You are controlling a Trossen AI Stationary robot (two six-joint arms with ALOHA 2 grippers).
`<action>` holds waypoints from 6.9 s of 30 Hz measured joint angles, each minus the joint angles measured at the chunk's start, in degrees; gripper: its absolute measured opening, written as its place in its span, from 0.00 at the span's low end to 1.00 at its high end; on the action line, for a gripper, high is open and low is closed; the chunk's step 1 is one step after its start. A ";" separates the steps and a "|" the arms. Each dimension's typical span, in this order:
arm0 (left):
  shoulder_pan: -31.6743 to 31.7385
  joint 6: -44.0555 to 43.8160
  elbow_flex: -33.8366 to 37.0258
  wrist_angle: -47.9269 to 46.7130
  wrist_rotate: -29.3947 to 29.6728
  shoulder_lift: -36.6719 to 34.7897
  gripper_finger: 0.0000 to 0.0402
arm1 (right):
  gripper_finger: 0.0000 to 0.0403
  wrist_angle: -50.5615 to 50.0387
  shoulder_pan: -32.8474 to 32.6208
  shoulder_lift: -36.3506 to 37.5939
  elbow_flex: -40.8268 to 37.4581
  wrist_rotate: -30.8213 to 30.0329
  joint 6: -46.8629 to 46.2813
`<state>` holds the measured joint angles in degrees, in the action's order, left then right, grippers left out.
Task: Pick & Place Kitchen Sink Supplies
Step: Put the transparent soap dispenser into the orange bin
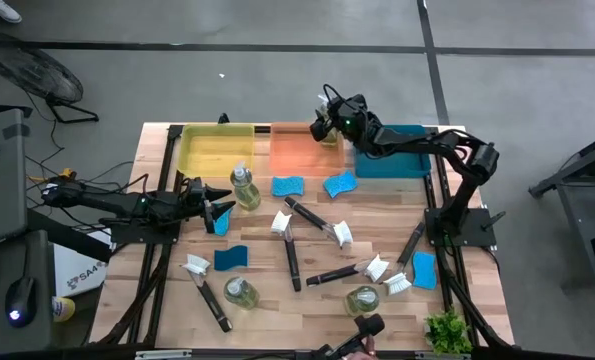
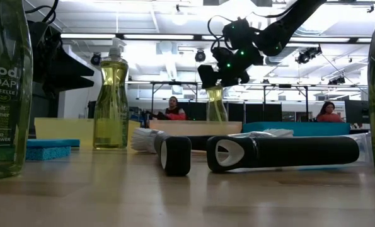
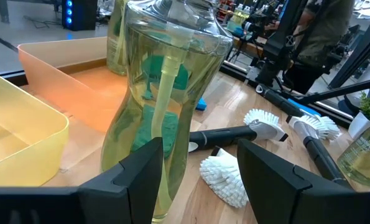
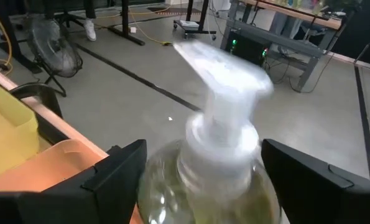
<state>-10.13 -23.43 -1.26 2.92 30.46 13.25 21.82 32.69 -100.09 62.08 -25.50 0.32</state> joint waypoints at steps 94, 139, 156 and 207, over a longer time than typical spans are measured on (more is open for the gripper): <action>-0.02 -0.01 0.00 0.00 0.00 0.01 0.50 | 0.88 -19.13 -78.18 31.30 -26.29 10.61 -14.67; -0.02 0.01 0.00 0.00 0.00 -0.01 0.50 | 0.69 -15.65 -77.67 25.09 -16.98 -1.14 -18.25; 0.00 0.01 0.00 0.00 0.01 0.00 0.50 | 0.69 -34.48 -63.89 25.18 -0.10 -10.21 -18.28; 0.00 0.01 0.02 0.00 0.02 0.01 0.50 | 0.70 -28.91 -16.18 7.24 3.08 -25.16 -41.01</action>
<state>-10.13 -23.42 -1.24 2.92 30.48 13.25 -7.08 16.50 -92.85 65.17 -50.66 -40.70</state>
